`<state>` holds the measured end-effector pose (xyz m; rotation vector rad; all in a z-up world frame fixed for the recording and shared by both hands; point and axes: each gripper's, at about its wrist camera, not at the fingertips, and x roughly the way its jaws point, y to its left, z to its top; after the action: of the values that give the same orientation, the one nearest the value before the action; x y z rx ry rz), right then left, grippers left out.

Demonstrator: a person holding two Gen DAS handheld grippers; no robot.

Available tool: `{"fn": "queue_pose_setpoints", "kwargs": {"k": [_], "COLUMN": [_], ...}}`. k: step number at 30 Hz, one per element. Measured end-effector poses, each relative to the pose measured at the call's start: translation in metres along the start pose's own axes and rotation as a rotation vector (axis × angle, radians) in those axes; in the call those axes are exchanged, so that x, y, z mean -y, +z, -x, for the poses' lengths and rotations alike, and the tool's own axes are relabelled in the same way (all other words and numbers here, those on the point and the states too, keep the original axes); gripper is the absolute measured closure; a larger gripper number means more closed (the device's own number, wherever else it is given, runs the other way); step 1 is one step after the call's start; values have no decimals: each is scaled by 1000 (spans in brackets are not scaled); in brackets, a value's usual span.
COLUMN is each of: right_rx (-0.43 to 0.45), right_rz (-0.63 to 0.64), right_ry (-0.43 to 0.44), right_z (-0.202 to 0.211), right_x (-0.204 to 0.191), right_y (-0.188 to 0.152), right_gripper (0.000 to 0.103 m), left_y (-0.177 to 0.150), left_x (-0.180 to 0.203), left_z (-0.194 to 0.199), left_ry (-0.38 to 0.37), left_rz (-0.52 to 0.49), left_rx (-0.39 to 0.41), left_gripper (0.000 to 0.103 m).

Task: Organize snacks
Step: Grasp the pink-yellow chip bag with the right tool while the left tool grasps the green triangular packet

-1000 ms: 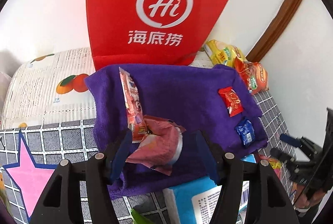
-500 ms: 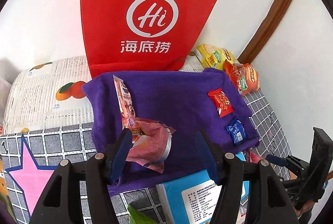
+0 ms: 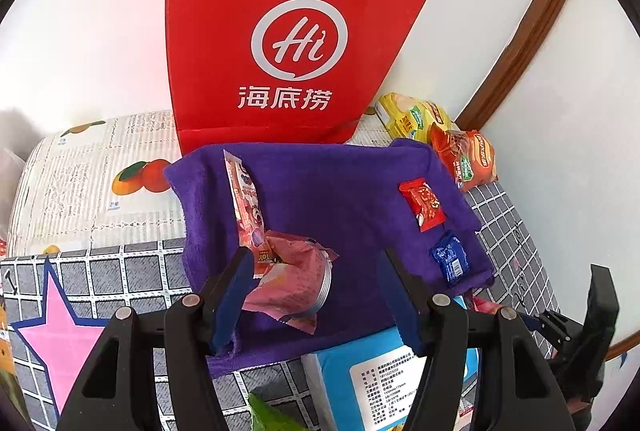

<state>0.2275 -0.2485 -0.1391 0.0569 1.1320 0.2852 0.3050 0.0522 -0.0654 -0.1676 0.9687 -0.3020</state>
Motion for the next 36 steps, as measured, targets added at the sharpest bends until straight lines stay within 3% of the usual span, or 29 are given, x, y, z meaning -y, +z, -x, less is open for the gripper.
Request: {"fn": "queue_pose_setpoints", "kwargs": {"k": [3,6,8,12,21,24,31,36], "right_rx": [23,37,41,66,193,213,238,239], "right_rz": [-3,-21,-50,-117,-180,-203,-249,-225], "right_ry": [-20,-37,-22,4,-89,-108,-20,-36], "right_z": [-6,-7,-4,8,62,73,84,87], "right_x": [1,4,10,20,28,28,21,8], "right_y": [1,2,3,-3,-28,-41,-61,-67], "right_gripper": [33,50,54,55,55,55,55,55], "left_y": [0,0,-1,-2,-39,-59,-107,-140], "left_x": [1,2,4,10,9,4,2,-7], "left_z": [3,6,8,16,46,54,63,55], "left_ry": [-15,-4,-1,31,125,158,168,171], "left_rz": [0,-2,-5,-10,-18,-11,-34,-19], "left_rx": [8,13,16,25,7,-6,-35,-69], "left_gripper": [41,41,41,41,41,37,32,32]}}
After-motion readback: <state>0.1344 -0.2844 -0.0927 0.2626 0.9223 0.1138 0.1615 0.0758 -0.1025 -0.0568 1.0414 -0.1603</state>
